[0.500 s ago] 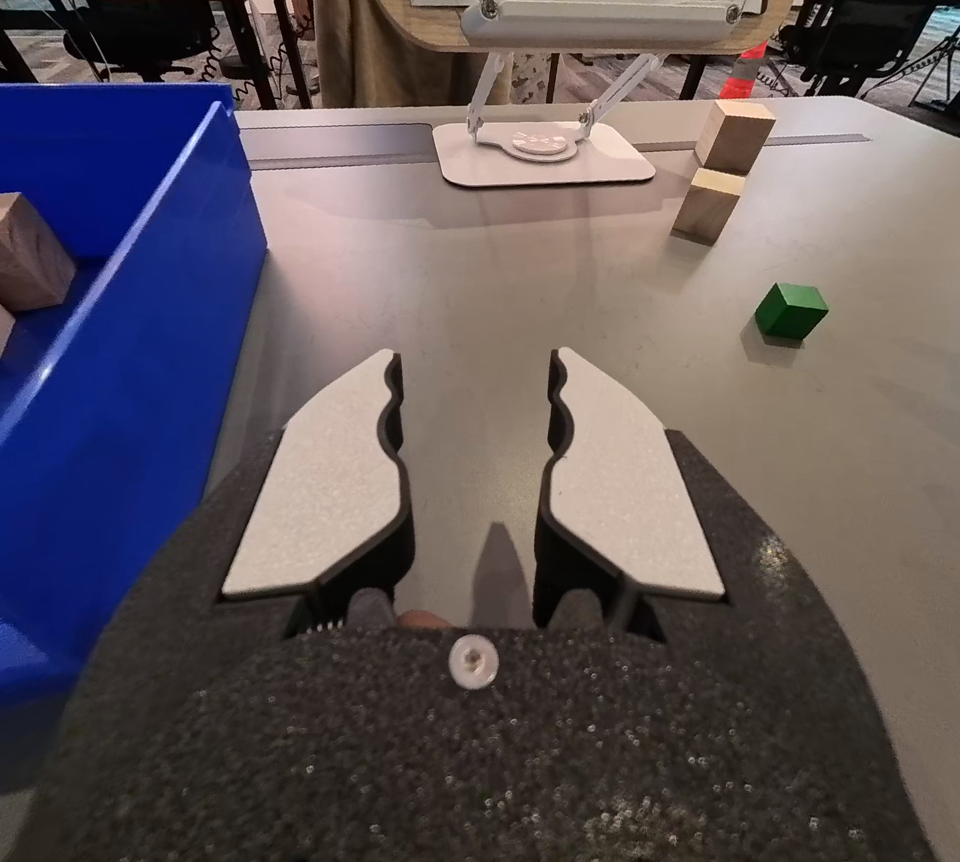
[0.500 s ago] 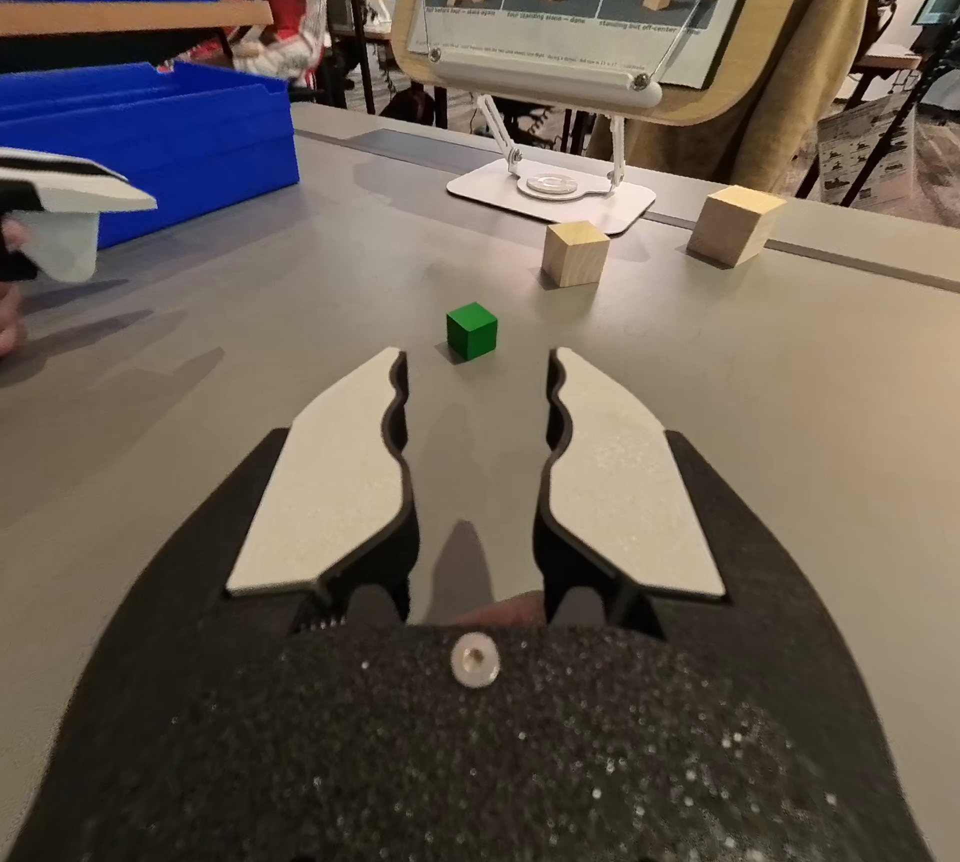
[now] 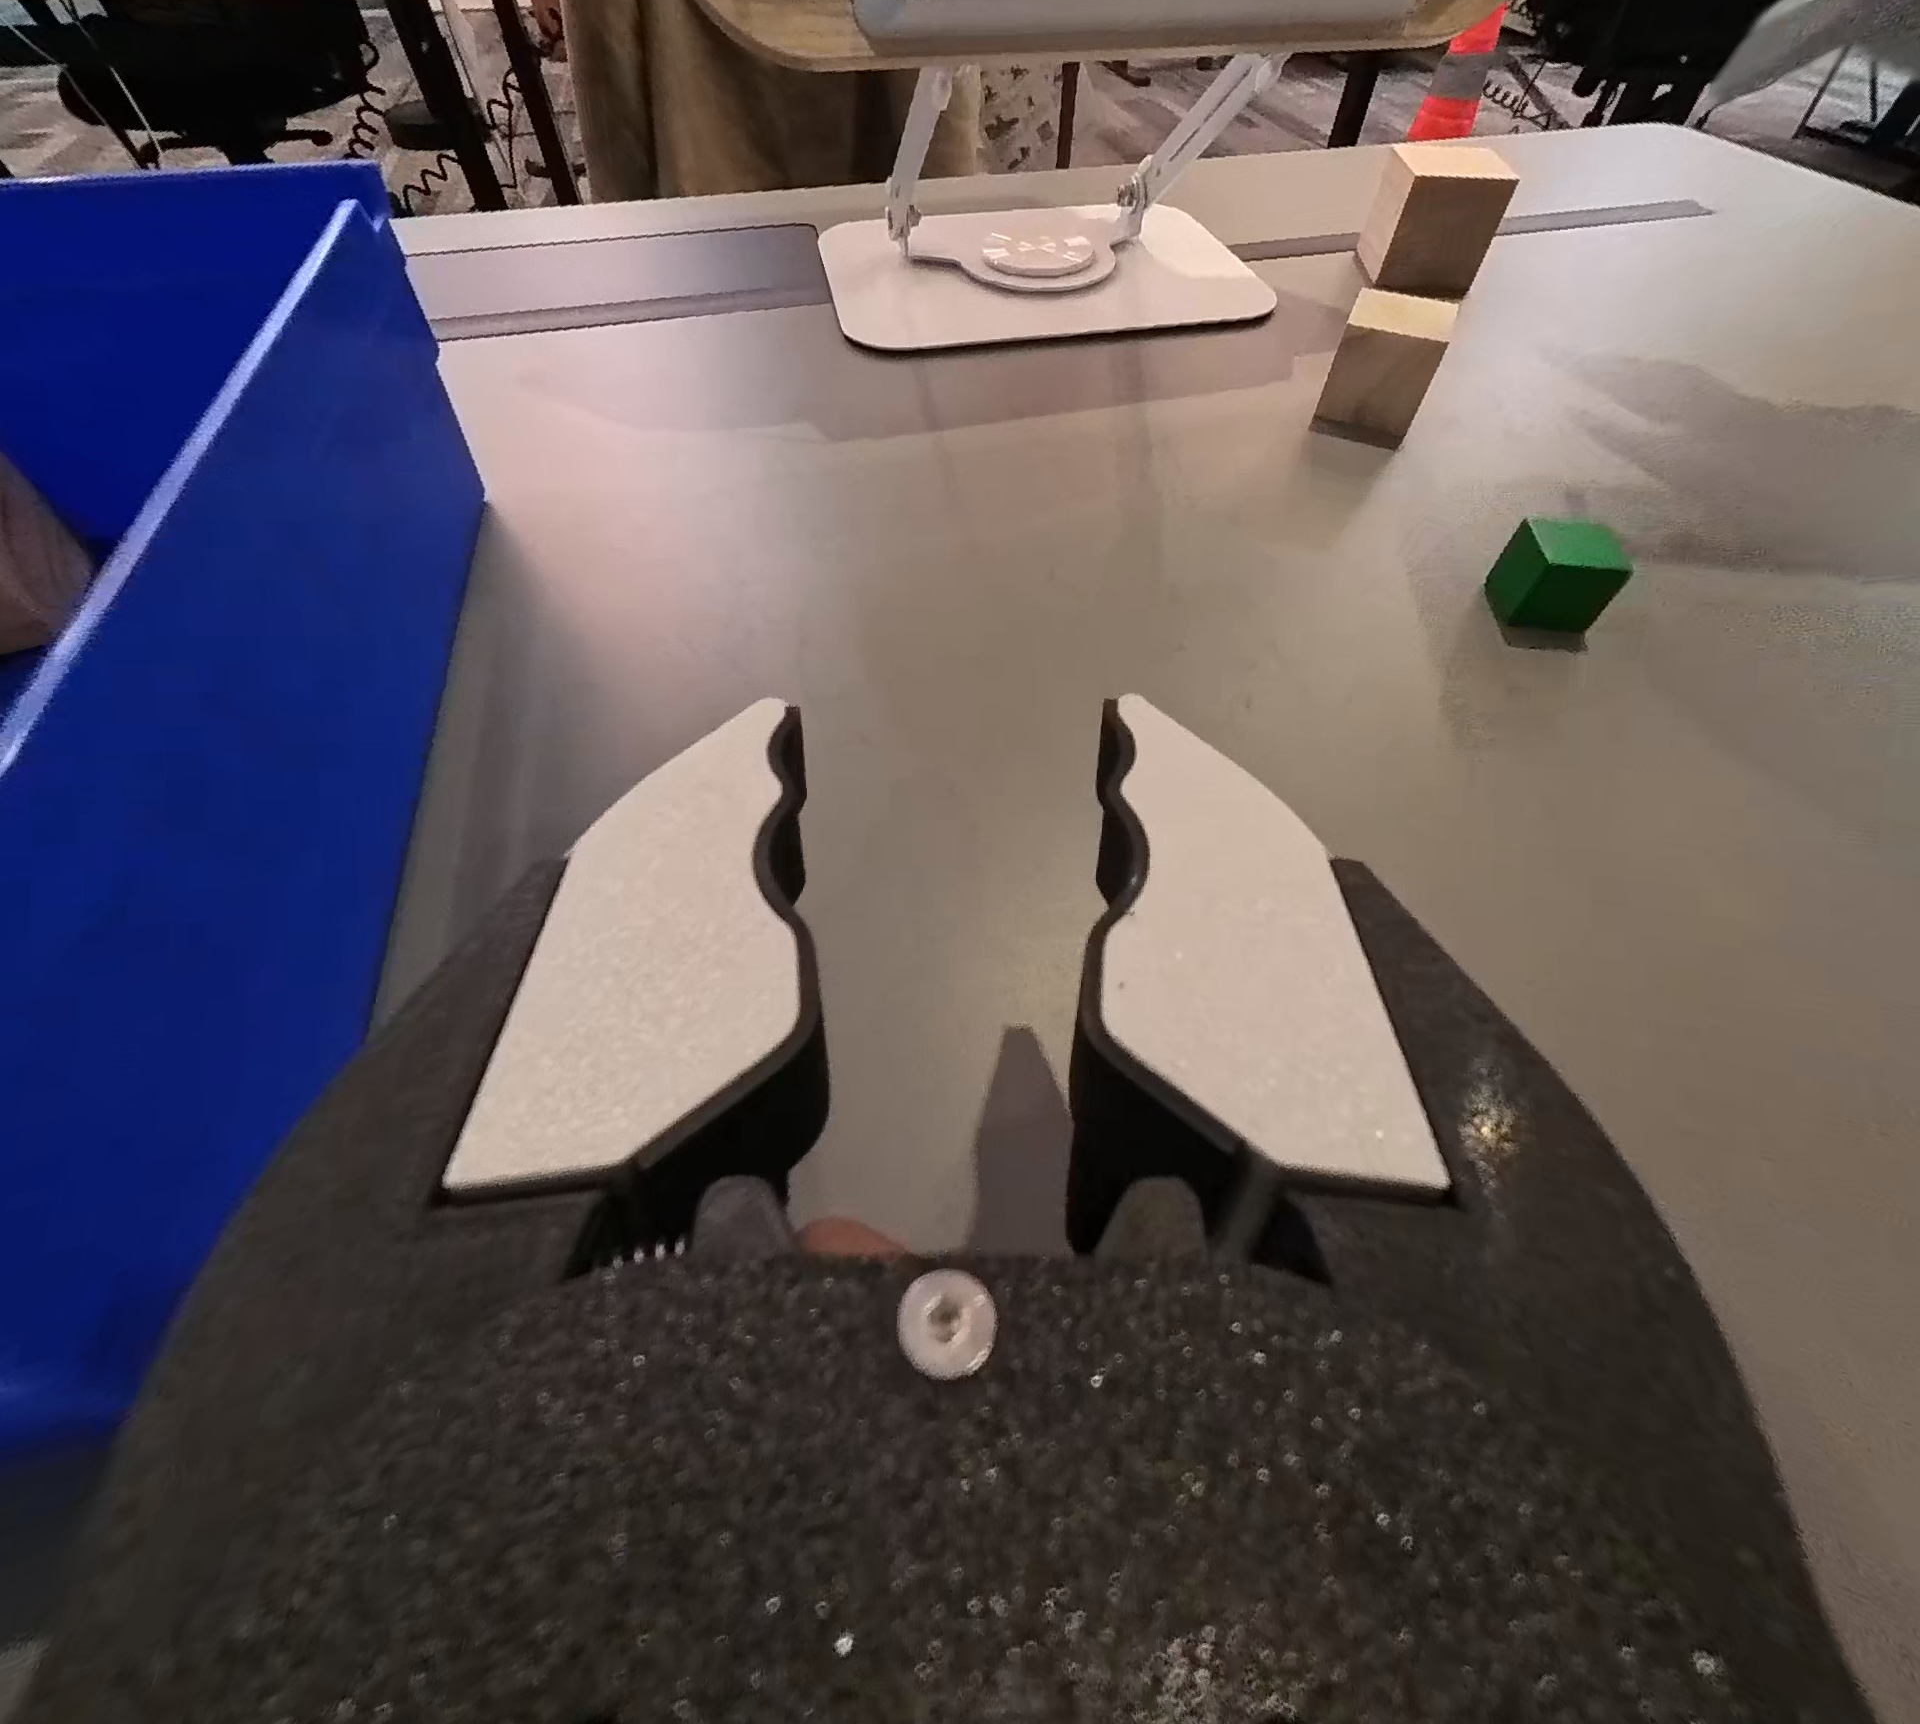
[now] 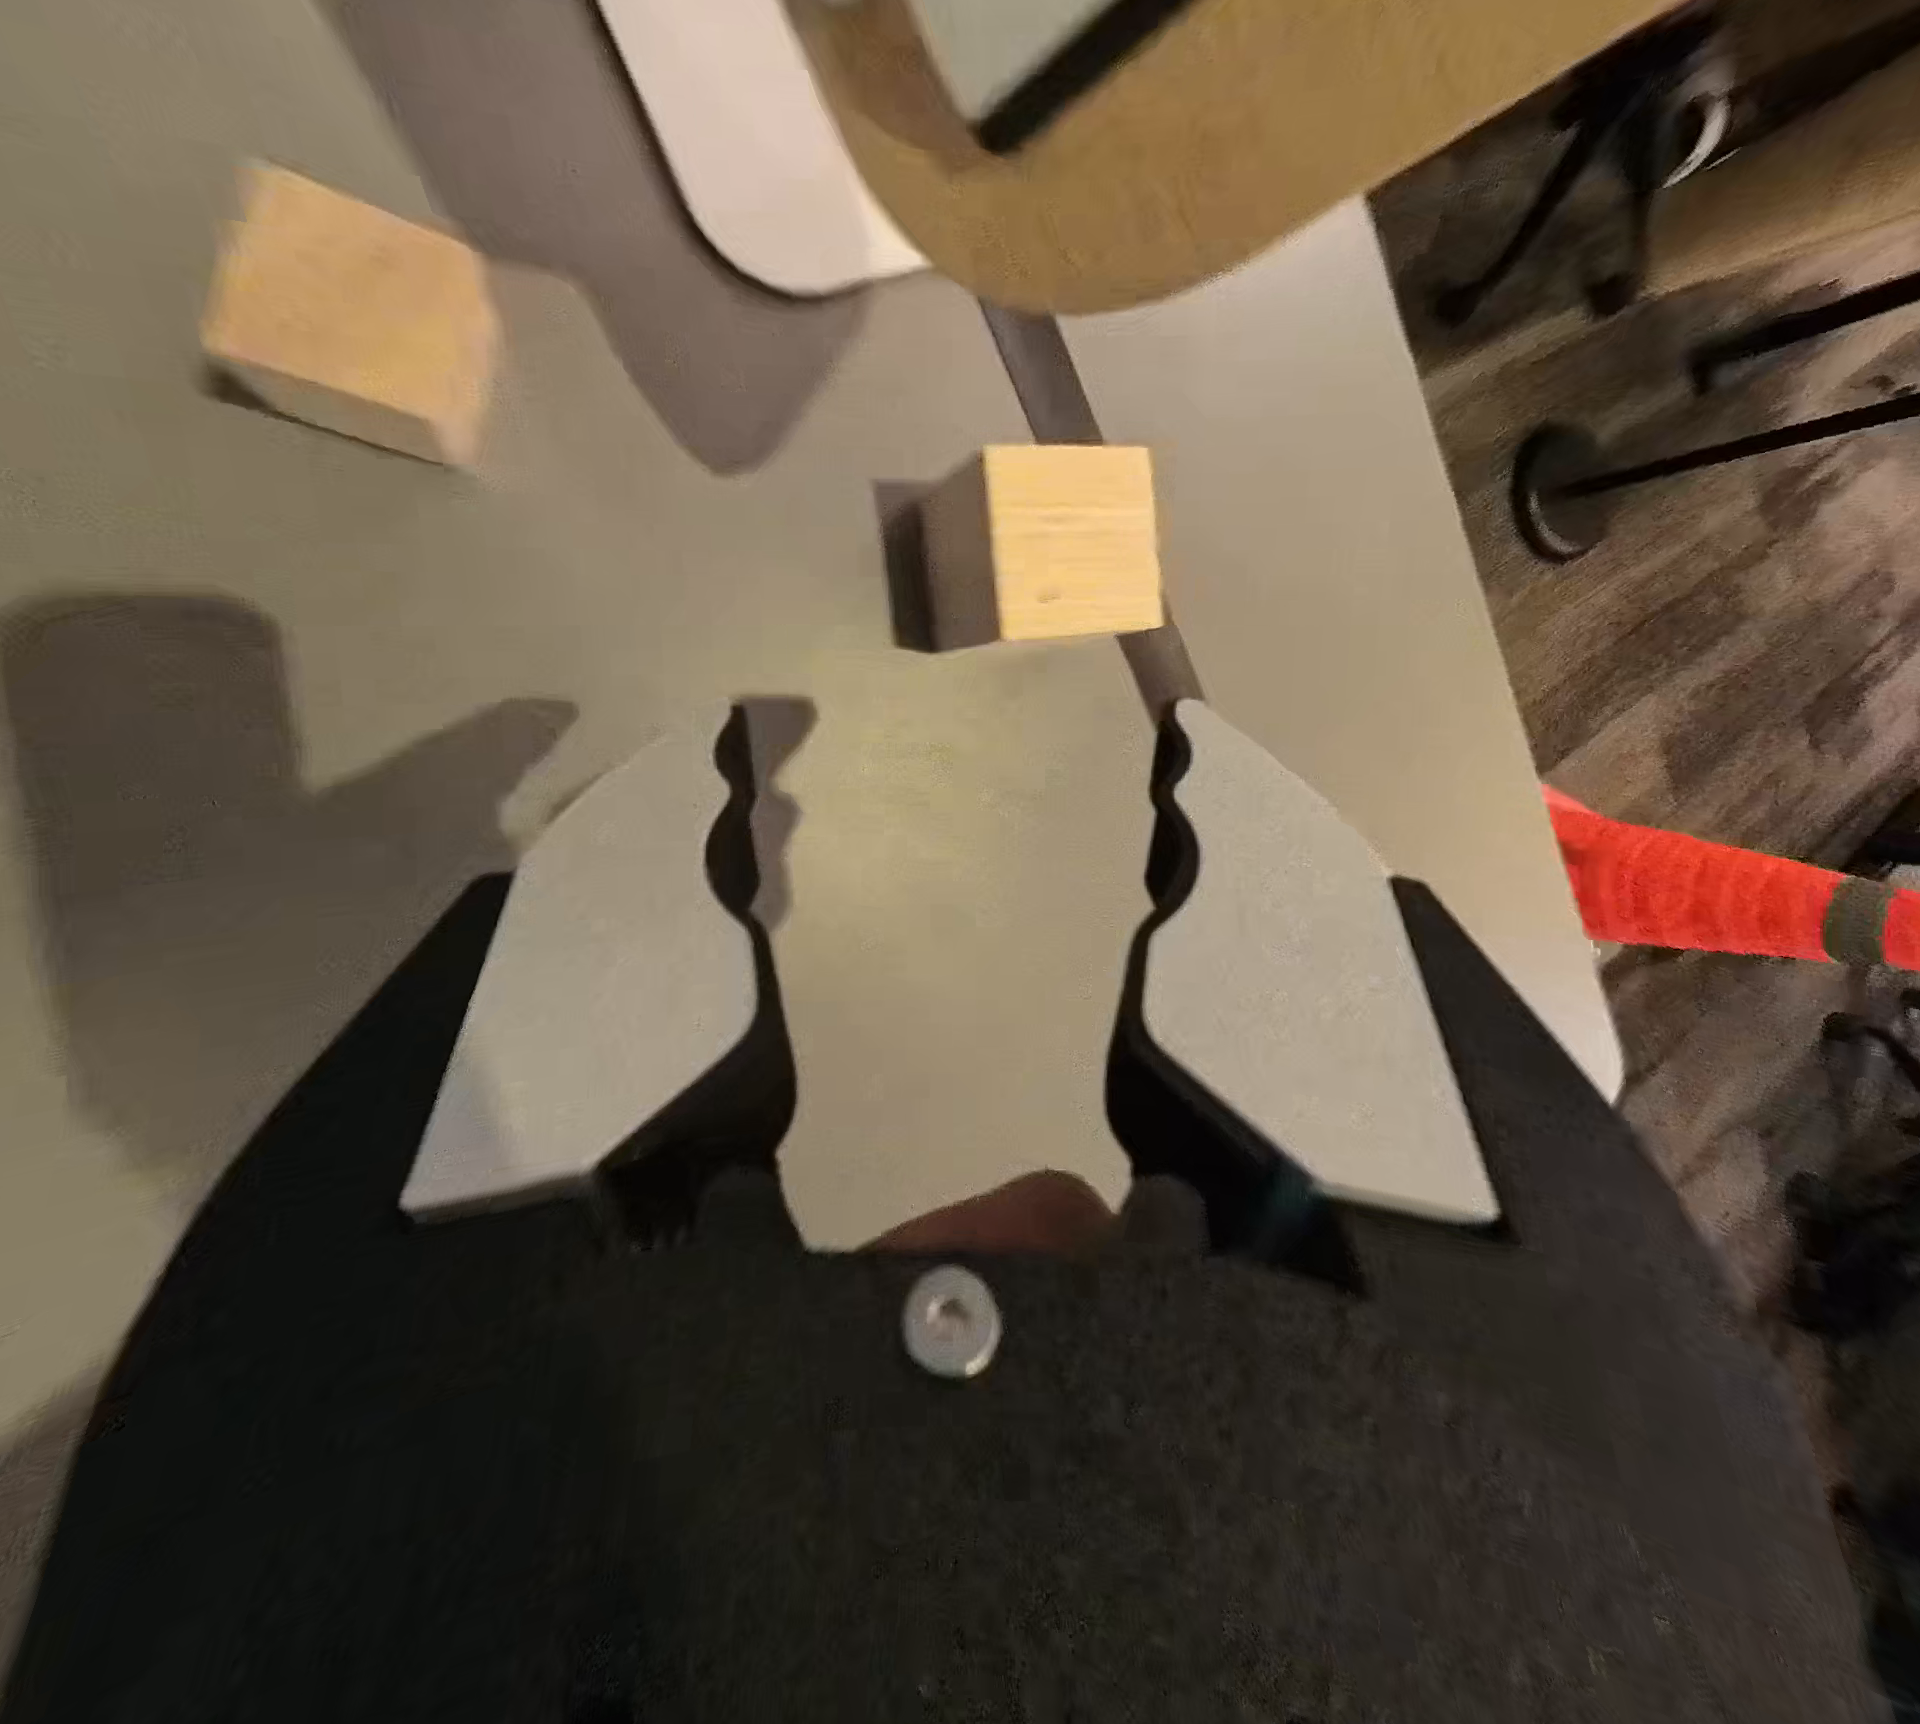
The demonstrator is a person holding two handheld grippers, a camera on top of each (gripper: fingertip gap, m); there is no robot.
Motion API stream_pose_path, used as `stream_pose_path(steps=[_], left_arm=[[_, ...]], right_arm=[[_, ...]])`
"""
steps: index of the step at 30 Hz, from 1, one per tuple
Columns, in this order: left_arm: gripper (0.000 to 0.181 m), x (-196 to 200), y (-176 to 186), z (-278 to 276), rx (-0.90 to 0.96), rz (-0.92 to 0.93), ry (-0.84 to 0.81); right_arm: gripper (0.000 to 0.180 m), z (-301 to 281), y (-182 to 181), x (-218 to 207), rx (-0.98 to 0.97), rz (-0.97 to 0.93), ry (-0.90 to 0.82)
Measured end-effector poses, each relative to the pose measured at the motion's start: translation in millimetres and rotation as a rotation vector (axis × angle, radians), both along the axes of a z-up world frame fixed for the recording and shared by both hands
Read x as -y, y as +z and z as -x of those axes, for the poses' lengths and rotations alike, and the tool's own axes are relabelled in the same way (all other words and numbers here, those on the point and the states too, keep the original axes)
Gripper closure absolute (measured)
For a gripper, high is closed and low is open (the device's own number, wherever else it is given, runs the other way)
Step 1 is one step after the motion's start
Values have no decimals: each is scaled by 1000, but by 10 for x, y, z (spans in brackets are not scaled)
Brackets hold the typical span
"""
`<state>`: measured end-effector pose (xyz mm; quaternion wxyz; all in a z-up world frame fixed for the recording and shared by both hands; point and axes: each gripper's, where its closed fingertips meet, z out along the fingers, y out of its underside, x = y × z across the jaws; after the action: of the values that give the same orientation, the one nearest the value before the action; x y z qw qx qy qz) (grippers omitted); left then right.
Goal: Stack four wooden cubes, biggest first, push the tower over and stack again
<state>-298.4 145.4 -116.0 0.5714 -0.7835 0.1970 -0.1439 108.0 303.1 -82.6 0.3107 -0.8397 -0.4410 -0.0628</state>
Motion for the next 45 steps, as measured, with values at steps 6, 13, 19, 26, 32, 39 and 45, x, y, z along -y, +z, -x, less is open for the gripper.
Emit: stream_pose_path(steps=[6,13,19,26,32,39,45], left_arm=[[126,20,4,-26,-13,-11,-15],[126,26,-6,-43,-20,-6,-25],[126,30,-1,-44,-22,-12,-25],[126,34,2,-48,-28,-18,-25],[126,32,-11,-56,-40,-16,-25],[127,15,-22,-39,-32,-2,-15],[127,16,-24,-43,-35,-1,-17]], right_arm=[[104,-44,-460,-576,-19,177,52],[112,22,-731,-831,-114,143,80],[116,-89,-908,-765,-95,142,78],[117,-224,-469,-528,-83,35,73],[117,290,596,15,-61,-92,170],[117,1750,822,732,-48,-79,339],[117,2523,179,983,-77,35,339]])
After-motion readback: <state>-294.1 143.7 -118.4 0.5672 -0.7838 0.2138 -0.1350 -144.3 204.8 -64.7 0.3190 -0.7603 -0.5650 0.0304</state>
